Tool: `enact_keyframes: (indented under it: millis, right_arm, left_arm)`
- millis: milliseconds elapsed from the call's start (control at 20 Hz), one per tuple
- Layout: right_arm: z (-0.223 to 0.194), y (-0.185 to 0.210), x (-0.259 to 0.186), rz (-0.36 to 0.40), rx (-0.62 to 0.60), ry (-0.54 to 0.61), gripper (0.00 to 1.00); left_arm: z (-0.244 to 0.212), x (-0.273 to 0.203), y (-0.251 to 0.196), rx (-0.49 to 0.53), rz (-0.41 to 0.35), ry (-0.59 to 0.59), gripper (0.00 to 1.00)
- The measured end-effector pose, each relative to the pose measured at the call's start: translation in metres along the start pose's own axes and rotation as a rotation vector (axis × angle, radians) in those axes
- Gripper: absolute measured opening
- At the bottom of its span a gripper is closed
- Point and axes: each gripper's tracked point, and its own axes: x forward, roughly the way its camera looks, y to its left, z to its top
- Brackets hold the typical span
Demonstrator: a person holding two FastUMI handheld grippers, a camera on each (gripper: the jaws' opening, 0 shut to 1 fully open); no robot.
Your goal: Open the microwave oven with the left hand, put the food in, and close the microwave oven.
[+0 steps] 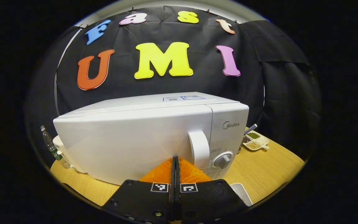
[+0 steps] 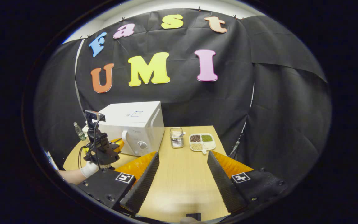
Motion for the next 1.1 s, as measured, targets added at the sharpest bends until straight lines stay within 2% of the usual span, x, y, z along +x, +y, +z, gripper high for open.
enact_keyframes:
  millis: [200,350,500,550,600,650,950,1000,1050,1100]
  right_arm:
    - [0.001,-0.002,-0.005,-0.006,-0.003,-0.011,0.99]
    - [-0.003,-0.008,-0.01,-0.005,0.005,-0.01,0.99]
    - [-0.008,-0.014,-0.014,-0.003,0.006,-0.01,0.99]
    - [-0.01,-0.017,-0.015,0.0,0.005,-0.012,0.99]
    - [-0.013,-0.02,-0.016,0.001,0.002,-0.009,0.99]
    - [-0.016,-0.022,-0.016,0.005,-0.001,-0.009,0.99]
    - [-0.022,-0.033,-0.02,0.04,-0.038,-0.024,0.99]
    - [-0.021,-0.03,-0.022,0.061,-0.036,-0.028,0.92]
    - [-0.014,-0.023,-0.025,0.085,-0.04,-0.047,0.99]
    - [-0.009,-0.02,-0.028,0.092,-0.054,-0.063,0.99]
  left_arm:
    - [-0.005,-0.009,0.003,0.021,0.003,0.015,0.0]
    - [-0.012,-0.025,0.02,0.087,0.067,0.036,0.01]
    - [-0.023,-0.041,0.028,0.102,0.092,0.047,0.94]
    - [-0.026,-0.046,0.03,0.113,0.1,0.051,0.95]
    - [-0.028,-0.053,0.032,0.117,0.111,0.055,0.88]
    - [-0.03,-0.061,0.031,0.115,0.113,0.058,0.95]
    - [-0.021,-0.123,0.023,0.08,0.175,0.075,0.95]
    - [-0.013,-0.138,0.021,0.074,0.181,0.067,0.95]
    - [-0.002,-0.154,0.017,0.073,0.185,0.046,0.95]
    - [0.01,-0.17,0.016,0.074,0.192,0.023,0.95]
